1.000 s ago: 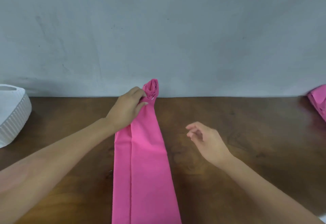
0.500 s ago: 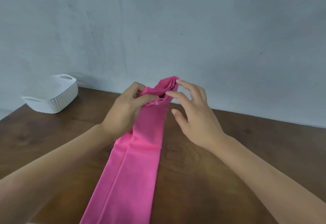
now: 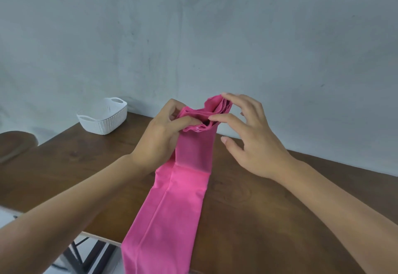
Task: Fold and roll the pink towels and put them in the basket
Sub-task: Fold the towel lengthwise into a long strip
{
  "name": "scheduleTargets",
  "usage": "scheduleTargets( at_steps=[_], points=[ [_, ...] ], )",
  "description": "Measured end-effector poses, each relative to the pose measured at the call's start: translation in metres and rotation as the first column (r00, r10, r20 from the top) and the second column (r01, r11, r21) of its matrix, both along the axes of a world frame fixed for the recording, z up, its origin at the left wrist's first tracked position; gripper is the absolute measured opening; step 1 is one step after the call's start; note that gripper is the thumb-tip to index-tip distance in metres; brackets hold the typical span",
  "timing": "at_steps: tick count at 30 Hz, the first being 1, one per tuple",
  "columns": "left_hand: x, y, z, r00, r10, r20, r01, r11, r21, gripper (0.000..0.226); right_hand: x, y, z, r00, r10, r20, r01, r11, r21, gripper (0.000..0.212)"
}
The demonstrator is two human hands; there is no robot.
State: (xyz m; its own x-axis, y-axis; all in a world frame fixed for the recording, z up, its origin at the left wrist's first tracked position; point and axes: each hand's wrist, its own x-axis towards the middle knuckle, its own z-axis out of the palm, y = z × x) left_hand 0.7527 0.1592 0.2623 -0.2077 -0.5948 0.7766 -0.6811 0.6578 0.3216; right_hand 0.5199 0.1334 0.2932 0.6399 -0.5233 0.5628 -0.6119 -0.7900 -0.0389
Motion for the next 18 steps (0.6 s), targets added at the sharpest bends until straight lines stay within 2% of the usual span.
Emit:
scheduleTargets(
  at_steps=[4, 8, 10, 12, 14, 18],
  points=[
    [0.019, 0.036, 0.011, 0.998, -0.046, 0.036, 0.046, 0.999, -0.008, 0.036, 0.019, 0.035, 0.015, 0.997, -0.019, -0.076, 0.014, 0.998, -0.065, 0.04],
    [0.039, 0.074, 0.009, 0.996, -0.089, -0.019, 0.089, 0.996, -0.004, 0.021, 0.039, 0.074, 0.023, 0.973, -0.177, -0.145, 0.161, 0.98, -0.119, 0.038],
    [0.051, 0.092, 0.0, 1.0, -0.014, 0.0, 0.014, 1.0, -0.001, 0.02, 0.047, 0.095, 0.025, 0.95, -0.254, -0.181, 0.234, 0.964, -0.125, 0.035],
    [0.063, 0.113, -0.002, 0.992, -0.124, 0.007, 0.124, 0.992, 0.012, 0.022, 0.054, 0.116, 0.025, 0.923, -0.319, -0.216, 0.29, 0.945, -0.154, 0.028],
    [0.079, 0.134, -0.005, 0.985, -0.154, 0.084, 0.157, 0.987, -0.034, 0.035, 0.059, 0.137, 0.024, 0.899, -0.372, -0.231, 0.324, 0.92, -0.219, 0.021],
    [0.101, 0.177, -0.002, 0.973, -0.232, -0.012, 0.232, 0.972, 0.048, 0.037, 0.071, 0.177, 0.025, 0.869, -0.421, -0.259, 0.353, 0.895, -0.272, 0.018]
  ],
)
